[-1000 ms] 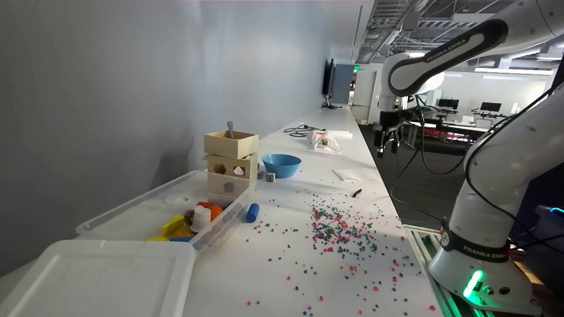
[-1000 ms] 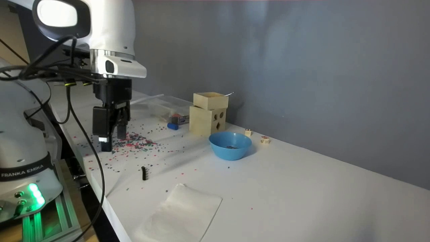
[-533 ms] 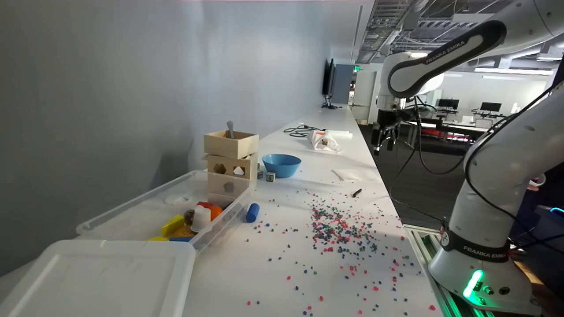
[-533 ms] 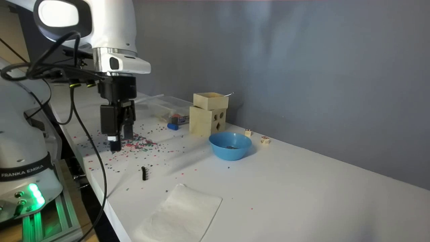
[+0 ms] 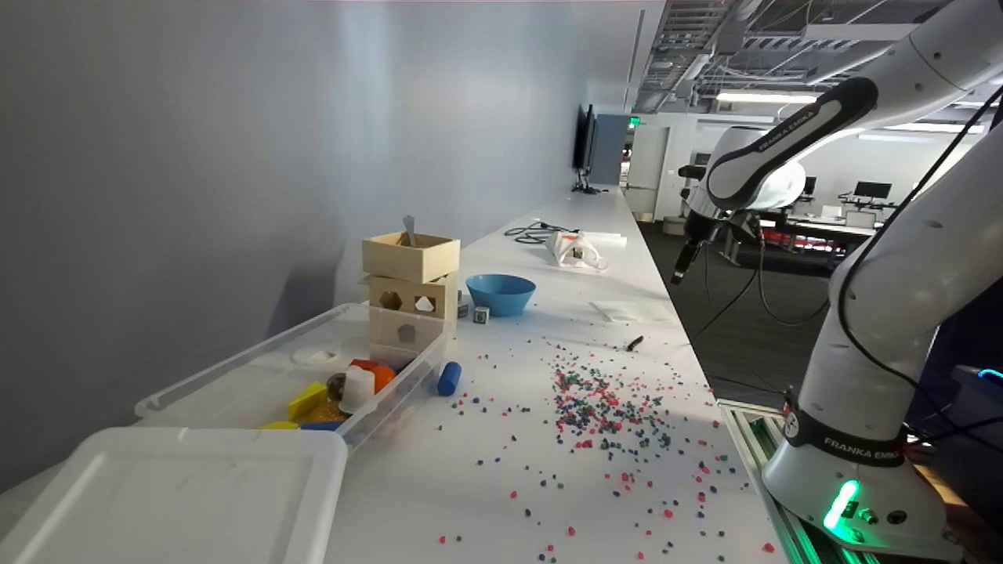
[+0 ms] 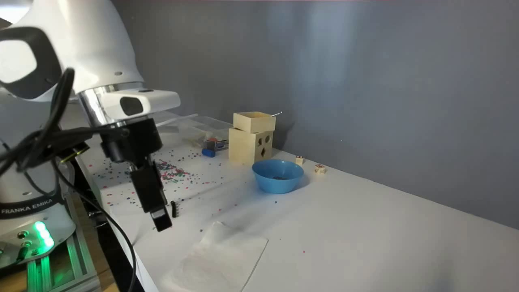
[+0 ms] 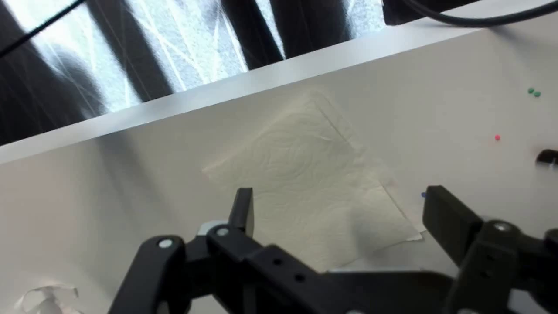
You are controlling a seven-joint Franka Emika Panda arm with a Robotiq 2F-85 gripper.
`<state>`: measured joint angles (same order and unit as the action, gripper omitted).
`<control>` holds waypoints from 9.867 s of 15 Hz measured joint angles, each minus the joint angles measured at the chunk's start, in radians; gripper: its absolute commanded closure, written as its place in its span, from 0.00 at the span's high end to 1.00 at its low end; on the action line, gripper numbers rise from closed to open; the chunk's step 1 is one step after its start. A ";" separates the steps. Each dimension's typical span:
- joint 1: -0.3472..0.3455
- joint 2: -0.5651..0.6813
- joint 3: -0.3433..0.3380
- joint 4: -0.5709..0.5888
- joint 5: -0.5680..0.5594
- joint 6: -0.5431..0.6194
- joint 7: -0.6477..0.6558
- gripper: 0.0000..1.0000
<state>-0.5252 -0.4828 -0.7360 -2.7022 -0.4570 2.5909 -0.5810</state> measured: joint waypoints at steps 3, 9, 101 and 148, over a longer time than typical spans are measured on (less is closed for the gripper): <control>0.103 0.071 -0.119 0.050 0.142 -0.035 -0.098 1.00; 0.122 0.100 -0.139 0.070 0.157 -0.020 -0.235 1.00; 0.053 0.731 0.140 0.426 0.778 -0.303 -0.825 0.00; -0.062 0.613 0.227 0.386 0.714 -0.192 -0.685 1.00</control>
<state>-0.5870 0.1304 -0.5095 -2.3158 0.2570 2.3988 -1.2660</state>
